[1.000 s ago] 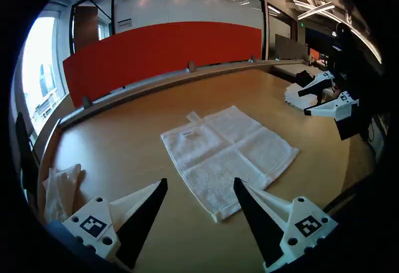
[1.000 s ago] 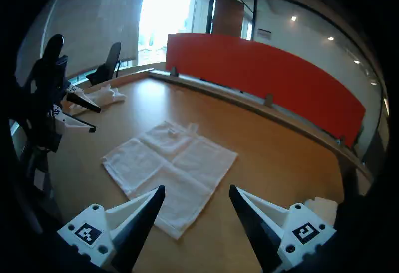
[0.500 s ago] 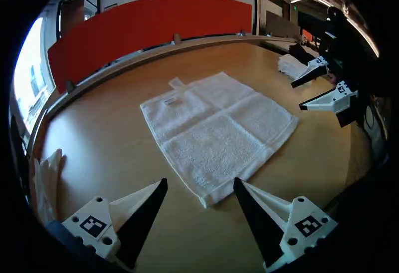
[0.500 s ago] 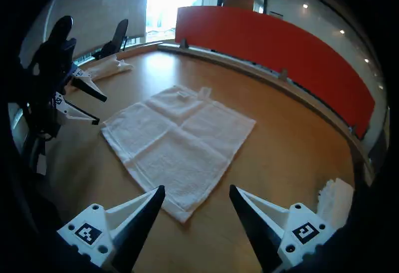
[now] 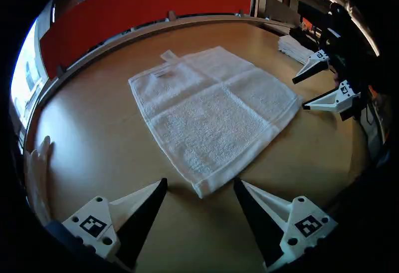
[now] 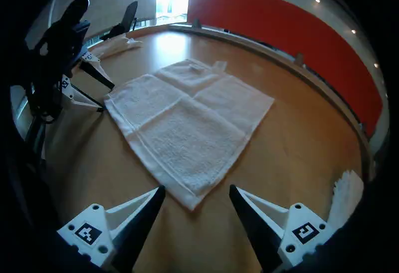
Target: Fold towel
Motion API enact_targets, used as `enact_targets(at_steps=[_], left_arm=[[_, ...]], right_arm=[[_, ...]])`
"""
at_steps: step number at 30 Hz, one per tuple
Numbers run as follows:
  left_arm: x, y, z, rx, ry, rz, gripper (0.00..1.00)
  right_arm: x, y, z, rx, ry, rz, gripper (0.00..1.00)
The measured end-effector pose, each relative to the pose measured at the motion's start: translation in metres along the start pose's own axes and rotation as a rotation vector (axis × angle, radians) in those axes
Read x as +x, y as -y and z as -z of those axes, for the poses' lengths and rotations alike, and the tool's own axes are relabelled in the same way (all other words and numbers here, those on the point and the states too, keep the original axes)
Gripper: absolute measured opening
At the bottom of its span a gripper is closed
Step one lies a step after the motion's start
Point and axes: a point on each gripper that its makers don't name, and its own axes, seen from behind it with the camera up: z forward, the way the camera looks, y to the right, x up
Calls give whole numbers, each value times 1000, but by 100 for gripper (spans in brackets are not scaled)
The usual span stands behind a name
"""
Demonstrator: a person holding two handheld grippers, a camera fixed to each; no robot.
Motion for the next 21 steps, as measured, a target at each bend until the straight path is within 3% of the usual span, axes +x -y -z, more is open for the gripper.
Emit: enact_targets(at_steps=[9,15,21], left_arm=[[-1,-2,-1,-3,22,-4,95],[-1,-4,0,-2,33,0,91],[-2,-9,0,-10,36,-13,69]], right_arm=[[-6,3,-4,31,20,-10,85],[-7,9,-3,62,20,-18,67],[-7,9,-3,62,22,-31,47]])
